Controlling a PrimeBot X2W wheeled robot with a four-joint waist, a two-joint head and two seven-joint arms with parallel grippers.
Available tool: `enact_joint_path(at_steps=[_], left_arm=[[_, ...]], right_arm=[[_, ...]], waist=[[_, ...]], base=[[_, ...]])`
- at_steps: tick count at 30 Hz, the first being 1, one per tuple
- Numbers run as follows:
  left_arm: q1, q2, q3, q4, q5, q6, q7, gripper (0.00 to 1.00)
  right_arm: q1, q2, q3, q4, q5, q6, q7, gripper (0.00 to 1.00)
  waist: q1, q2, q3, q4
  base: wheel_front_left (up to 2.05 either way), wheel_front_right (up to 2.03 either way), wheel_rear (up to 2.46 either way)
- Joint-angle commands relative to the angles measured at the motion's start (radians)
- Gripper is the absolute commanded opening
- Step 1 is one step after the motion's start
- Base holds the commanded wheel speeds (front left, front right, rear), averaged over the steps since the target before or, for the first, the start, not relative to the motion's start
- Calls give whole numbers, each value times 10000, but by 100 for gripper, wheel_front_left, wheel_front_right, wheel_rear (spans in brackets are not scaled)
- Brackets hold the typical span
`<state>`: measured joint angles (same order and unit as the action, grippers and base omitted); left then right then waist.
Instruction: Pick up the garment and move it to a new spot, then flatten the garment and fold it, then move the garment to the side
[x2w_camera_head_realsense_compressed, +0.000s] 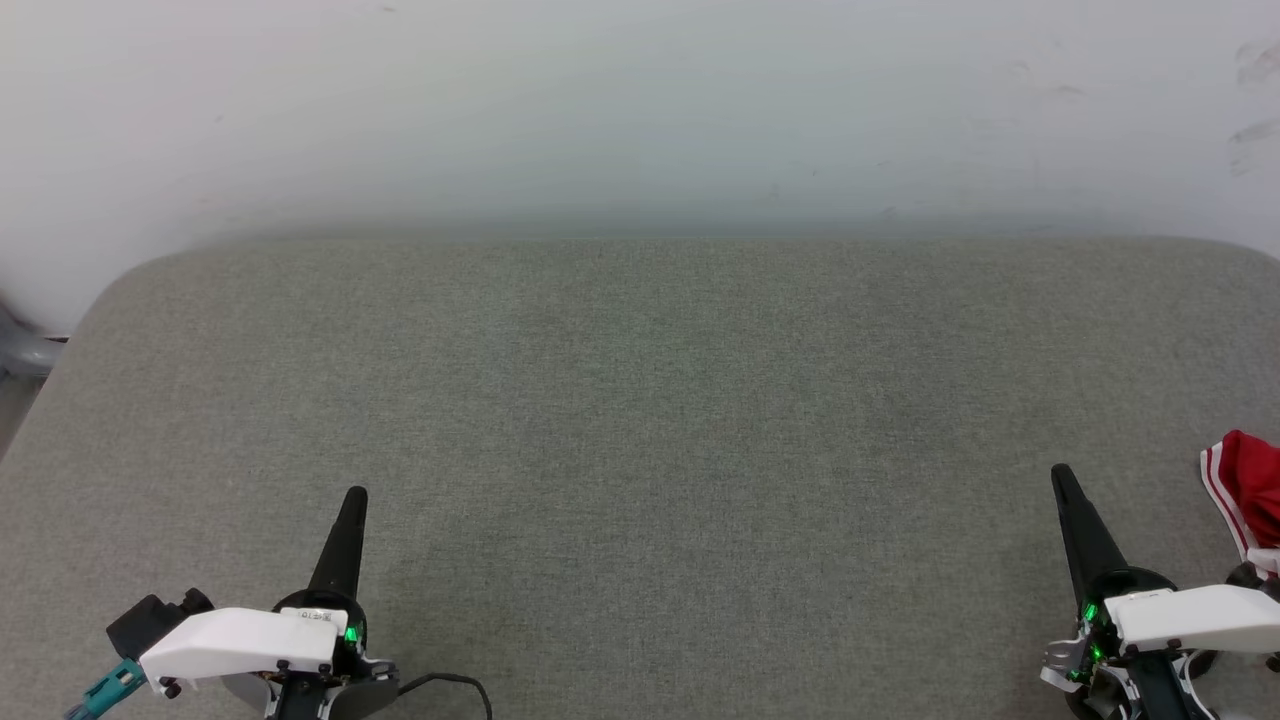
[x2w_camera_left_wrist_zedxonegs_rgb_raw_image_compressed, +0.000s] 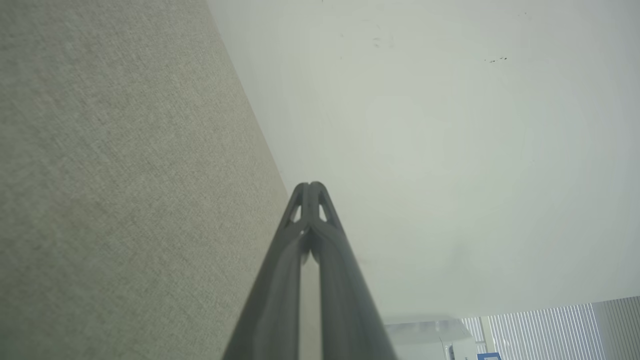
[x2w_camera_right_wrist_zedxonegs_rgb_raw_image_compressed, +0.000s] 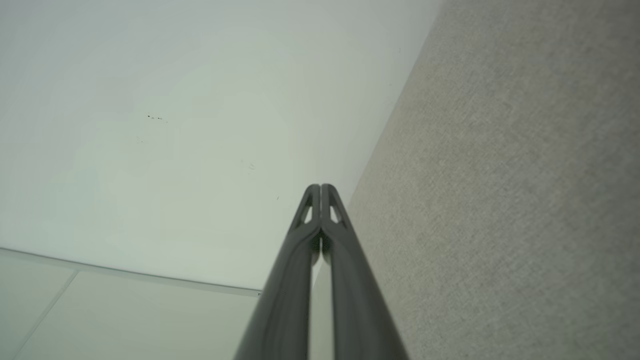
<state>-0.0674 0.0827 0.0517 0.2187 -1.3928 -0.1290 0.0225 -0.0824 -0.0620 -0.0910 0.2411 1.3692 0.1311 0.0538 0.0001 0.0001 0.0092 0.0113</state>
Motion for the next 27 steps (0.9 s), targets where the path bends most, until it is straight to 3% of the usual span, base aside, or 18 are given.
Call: enact_joint_path(at_steps=[1,27], left_arm=[[-204,-25,67,-6,-243,-22,69,0],[-413,-115,301,226,-2060,-28,597,0]], right_arm=[[-208,33,-54,-17,259,-4,77,0],[-298,128,-214,33,2060,-6,530,0]], waist=[[0,-1,-3,-6],[-1,-1,-49,-90]], base=[[0,0,0],[0,0,0]])
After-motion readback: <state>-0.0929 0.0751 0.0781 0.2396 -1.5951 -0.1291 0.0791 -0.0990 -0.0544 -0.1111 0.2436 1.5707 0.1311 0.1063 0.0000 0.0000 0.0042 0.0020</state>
